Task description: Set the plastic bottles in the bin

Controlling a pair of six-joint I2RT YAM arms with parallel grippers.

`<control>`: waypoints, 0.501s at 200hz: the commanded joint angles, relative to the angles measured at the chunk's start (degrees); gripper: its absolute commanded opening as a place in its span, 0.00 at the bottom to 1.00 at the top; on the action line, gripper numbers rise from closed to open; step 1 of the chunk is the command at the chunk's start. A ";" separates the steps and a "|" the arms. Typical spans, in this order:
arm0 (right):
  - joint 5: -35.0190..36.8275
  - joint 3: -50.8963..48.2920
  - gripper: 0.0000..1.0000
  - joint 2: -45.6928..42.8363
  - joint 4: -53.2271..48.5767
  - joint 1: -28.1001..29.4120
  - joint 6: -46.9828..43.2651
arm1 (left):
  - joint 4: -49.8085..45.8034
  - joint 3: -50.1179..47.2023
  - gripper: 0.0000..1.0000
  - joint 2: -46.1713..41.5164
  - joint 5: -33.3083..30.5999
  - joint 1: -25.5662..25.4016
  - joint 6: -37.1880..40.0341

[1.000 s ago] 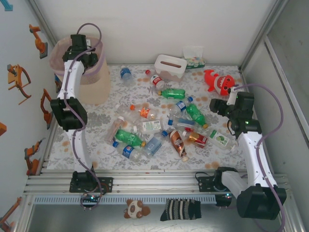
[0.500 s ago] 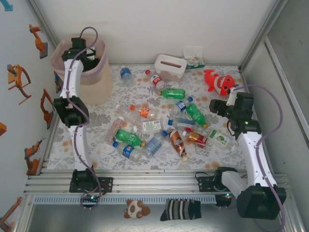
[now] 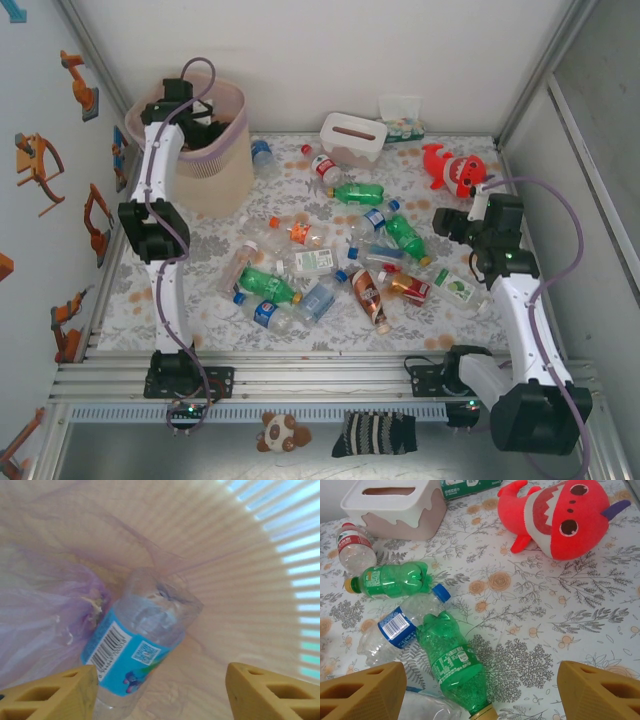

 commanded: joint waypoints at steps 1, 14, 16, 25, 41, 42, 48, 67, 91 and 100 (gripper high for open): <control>0.31 -0.27 0.78 -1.51 0.55 0.36 -0.66 | -0.61 -0.98 0.73 -5.84 -5.50 0.01 0.53; 0.26 -0.18 0.78 -1.82 0.51 0.37 -0.57 | 0.12 -1.77 0.77 -7.65 -6.81 0.34 0.63; 0.23 -0.18 0.78 -1.81 0.54 0.33 -0.57 | 0.24 -1.86 0.78 -8.04 -7.01 0.37 0.64; 0.22 -0.03 0.78 -1.96 0.55 0.32 -0.57 | 0.76 -2.39 0.81 -9.21 -7.95 0.56 0.68; 0.22 0.26 0.78 -2.04 0.47 0.35 -0.59 | 1.81 -3.22 0.85 -11.75 -9.55 0.90 0.95; 0.22 0.30 0.78 -2.04 0.47 0.34 -0.58 | 1.89 -3.26 0.86 -11.93 -9.56 0.91 0.97; 0.22 0.50 0.78 -2.11 0.34 0.32 -0.66 | 2.14 -3.52 0.86 -12.80 -9.87 1.04 1.03; 0.47 1.08 0.78 -2.33 -0.13 0.36 -0.81 | 3.06 -3.95 0.87 -15.32 -10.88 1.18 1.21; 0.57 1.92 0.78 -3.06 -0.63 0.32 -0.83 | 3.78 -4.41 0.88 -17.88 -10.55 1.18 1.25; 0.57 2.23 0.78 -3.27 -0.83 0.32 -0.83 | 3.84 -4.50 0.88 -18.61 -10.31 1.09 1.25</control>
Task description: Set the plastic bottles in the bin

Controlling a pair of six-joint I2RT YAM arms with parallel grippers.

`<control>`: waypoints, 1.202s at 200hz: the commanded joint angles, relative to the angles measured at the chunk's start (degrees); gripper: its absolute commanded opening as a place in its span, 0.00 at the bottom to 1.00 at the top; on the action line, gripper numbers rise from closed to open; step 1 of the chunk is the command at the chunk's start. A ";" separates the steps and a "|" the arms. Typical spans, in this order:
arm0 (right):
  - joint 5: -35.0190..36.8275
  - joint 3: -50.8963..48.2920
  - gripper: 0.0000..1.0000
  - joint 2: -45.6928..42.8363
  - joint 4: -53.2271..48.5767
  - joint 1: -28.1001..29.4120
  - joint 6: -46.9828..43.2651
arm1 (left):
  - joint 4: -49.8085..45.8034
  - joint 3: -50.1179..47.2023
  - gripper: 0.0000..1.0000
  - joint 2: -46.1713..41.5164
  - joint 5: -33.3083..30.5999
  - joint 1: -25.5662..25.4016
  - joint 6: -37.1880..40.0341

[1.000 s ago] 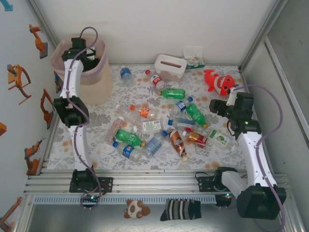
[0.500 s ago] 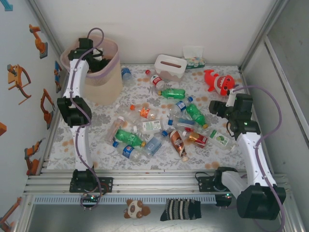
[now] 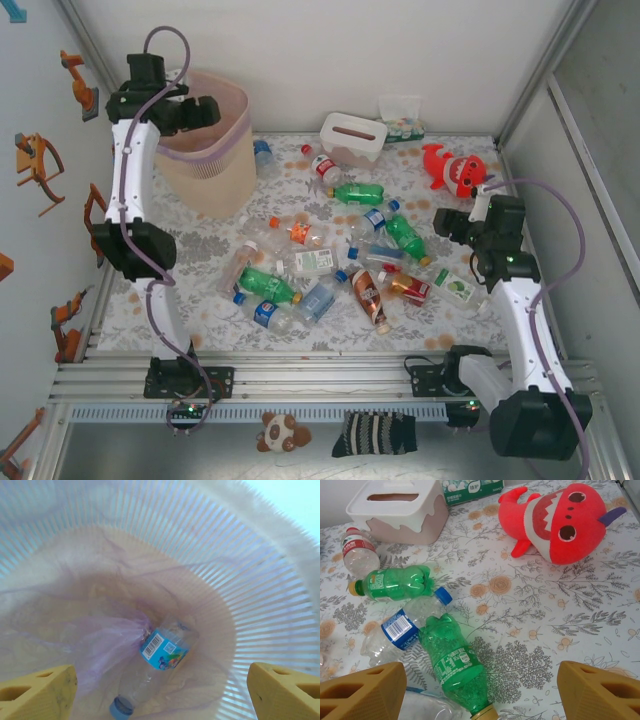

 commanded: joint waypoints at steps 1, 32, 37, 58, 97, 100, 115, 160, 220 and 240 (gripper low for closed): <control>0.53 2.36 0.78 -1.57 -0.67 0.32 -0.83 | 0.99 -0.95 0.88 -2.92 -0.41 -0.11 0.79; 0.55 3.26 0.78 -1.96 -1.11 0.37 -0.70 | 2.82 -3.19 0.86 -6.52 -0.74 -1.06 0.87; 0.53 3.39 0.78 -1.97 -1.12 0.33 -0.72 | 3.59 -3.85 0.86 -7.27 -0.67 -1.29 0.89; 0.18 3.87 0.78 -1.76 -1.37 0.37 -0.66 | 8.70 -8.92 0.84 -11.53 -1.13 -3.09 1.27; -0.21 4.63 0.78 -1.98 -1.64 0.37 -0.21 | 28.34 -28.13 0.86 -22.89 -6.27 -9.00 0.43; -0.18 4.67 0.78 -2.01 -1.57 0.34 -0.19 | 29.93 -29.60 0.86 -23.58 -6.63 -9.40 -0.03; -0.31 4.98 0.78 -1.83 -1.64 0.35 -0.12 | 38.32 -37.17 0.86 -26.96 -6.41 -11.15 -1.90; -1.04 5.64 0.78 -1.35 -2.09 0.36 0.39 | 49.05 -45.63 0.85 -29.37 -11.05 -18.48 -1.77; -1.76 6.04 0.77 -1.40 -2.08 0.40 1.39 | 55.50 -49.12 0.78 -24.08 -29.84 -28.53 -7.81; -1.88 6.42 0.77 -1.52 -2.73 0.36 1.21 | 54.76 -47.16 0.79 -18.96 -34.15 -30.88 -6.16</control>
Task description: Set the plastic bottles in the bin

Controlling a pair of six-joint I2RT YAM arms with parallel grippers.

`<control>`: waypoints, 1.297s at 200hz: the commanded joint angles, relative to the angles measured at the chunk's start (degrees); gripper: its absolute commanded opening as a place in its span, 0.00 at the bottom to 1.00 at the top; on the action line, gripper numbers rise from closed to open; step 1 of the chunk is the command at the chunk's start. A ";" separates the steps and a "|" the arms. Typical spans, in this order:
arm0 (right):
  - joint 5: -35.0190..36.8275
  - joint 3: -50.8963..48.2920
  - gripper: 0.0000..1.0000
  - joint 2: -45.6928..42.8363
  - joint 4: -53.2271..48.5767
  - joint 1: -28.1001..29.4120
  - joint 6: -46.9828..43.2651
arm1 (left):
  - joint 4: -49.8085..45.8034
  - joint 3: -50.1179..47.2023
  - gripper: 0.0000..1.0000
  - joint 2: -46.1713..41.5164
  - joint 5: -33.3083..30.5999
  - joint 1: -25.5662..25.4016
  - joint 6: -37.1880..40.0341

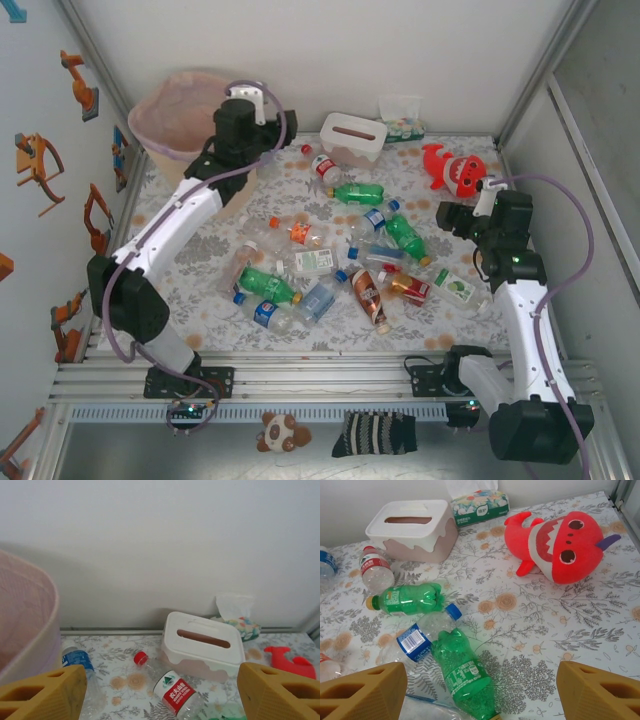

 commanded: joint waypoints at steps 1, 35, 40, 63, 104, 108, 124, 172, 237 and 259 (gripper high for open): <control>-1.12 2.75 0.77 -0.45 -1.25 0.34 0.72 | 1.56 1.65 0.79 5.99 -9.40 -2.11 -0.47; -1.04 3.46 0.78 -1.14 -2.90 0.35 -0.40 | -4.34 9.14 0.92 16.31 -19.01 -3.85 -2.20; -0.87 3.47 0.77 -1.30 -3.10 0.33 -0.49 | -5.33 10.44 0.95 17.90 -19.99 -3.83 -3.22; -0.52 3.30 0.77 -2.02 -3.54 0.33 -0.75 | -11.26 17.96 0.97 25.43 -24.40 -4.25 -7.19; -0.49 2.62 0.77 -2.54 -3.56 0.35 -0.59 | -29.33 39.43 0.96 41.72 -31.42 -4.15 -13.07; -0.49 2.59 0.77 -2.58 -3.56 0.40 -0.59 | -30.65 41.27 0.95 43.14 -31.35 -4.07 -13.35; -0.49 2.41 0.78 -2.67 -3.56 0.33 -0.68 | -33.71 47.06 0.92 47.61 -31.15 -3.62 -13.46; -0.23 2.23 0.77 -2.65 -3.65 0.33 -1.03 | -35.58 51.19 0.87 53.15 -33.40 -1.69 -14.07; -0.26 1.88 0.77 -1.57 -2.52 0.33 -0.40 | -37.71 49.81 0.79 55.38 -23.79 3.45 -18.74; 0.02 1.67 0.77 -1.94 -2.77 0.33 -0.13 | -38.14 50.79 0.75 56.02 -21.43 4.21 -19.03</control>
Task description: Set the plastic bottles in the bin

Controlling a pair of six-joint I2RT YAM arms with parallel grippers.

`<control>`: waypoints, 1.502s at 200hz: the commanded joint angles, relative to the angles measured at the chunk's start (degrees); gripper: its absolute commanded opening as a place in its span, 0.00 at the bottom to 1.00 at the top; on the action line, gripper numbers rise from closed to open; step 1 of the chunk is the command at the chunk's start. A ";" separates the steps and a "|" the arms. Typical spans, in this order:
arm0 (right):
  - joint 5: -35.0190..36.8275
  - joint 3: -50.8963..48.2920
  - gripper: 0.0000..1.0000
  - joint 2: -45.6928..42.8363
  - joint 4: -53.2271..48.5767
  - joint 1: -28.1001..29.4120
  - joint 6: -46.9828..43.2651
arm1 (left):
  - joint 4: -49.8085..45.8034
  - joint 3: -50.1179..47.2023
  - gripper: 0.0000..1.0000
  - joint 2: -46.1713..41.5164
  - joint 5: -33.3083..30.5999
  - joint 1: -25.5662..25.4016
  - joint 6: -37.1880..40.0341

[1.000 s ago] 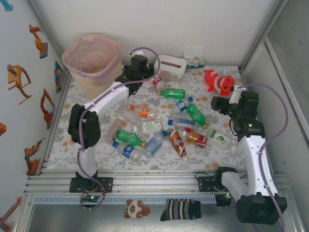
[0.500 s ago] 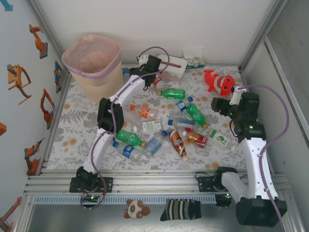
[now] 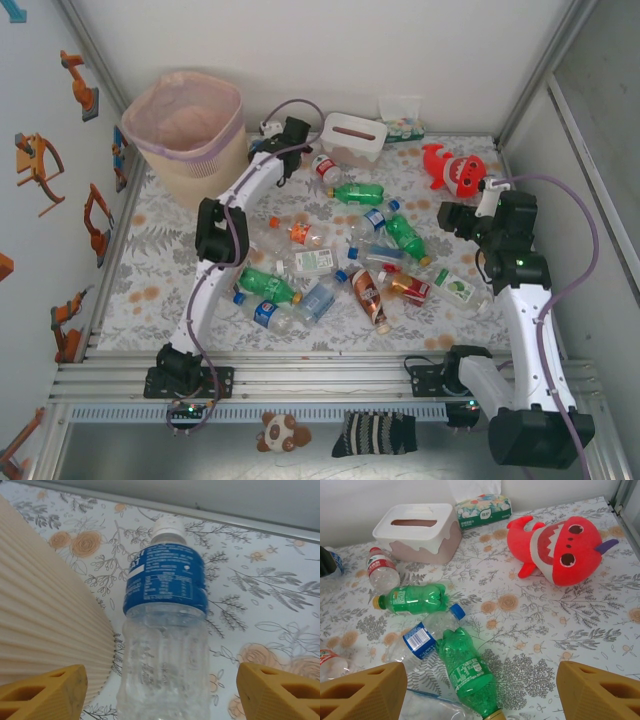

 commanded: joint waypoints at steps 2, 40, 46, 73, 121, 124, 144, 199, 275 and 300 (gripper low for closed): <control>0.45 -0.23 0.77 -0.50 0.22 0.32 0.28 | -2.71 1.29 0.75 1.77 3.79 0.98 -2.19; 1.16 -0.77 0.77 -1.14 0.06 0.34 0.22 | -4.51 1.73 0.76 1.78 7.57 1.55 -4.73; 1.18 -0.77 0.77 -1.12 0.05 0.36 0.21 | -5.21 1.73 0.77 1.88 8.45 1.73 -5.63; 1.18 -0.50 0.77 -1.01 0.22 0.32 0.43 | -7.57 1.29 0.78 1.90 13.25 2.48 -9.36; 1.34 -0.60 0.77 -0.86 -0.13 0.40 -0.06 | -7.80 -0.11 0.75 2.37 15.46 3.22 -10.63; 1.35 -0.59 0.77 -0.94 -0.13 0.36 -0.08 | -7.78 -0.11 0.74 2.38 15.51 3.22 -10.62; 1.42 -0.81 0.77 -1.07 0.04 0.34 0.04 | -7.78 -0.14 0.72 2.57 15.73 3.32 -10.68; 1.09 -0.77 0.77 -0.54 -0.30 0.30 -0.86 | -7.09 -0.30 0.66 2.57 16.30 3.32 -9.90; 1.40 -1.12 0.77 -1.53 -0.67 0.32 -1.31 | -3.43 -4.12 0.56 -1.22 15.91 2.52 -4.93; 1.12 -0.90 0.77 -1.47 -0.48 0.32 -1.22 | 2.30 -9.71 0.56 -5.90 16.88 1.35 -1.52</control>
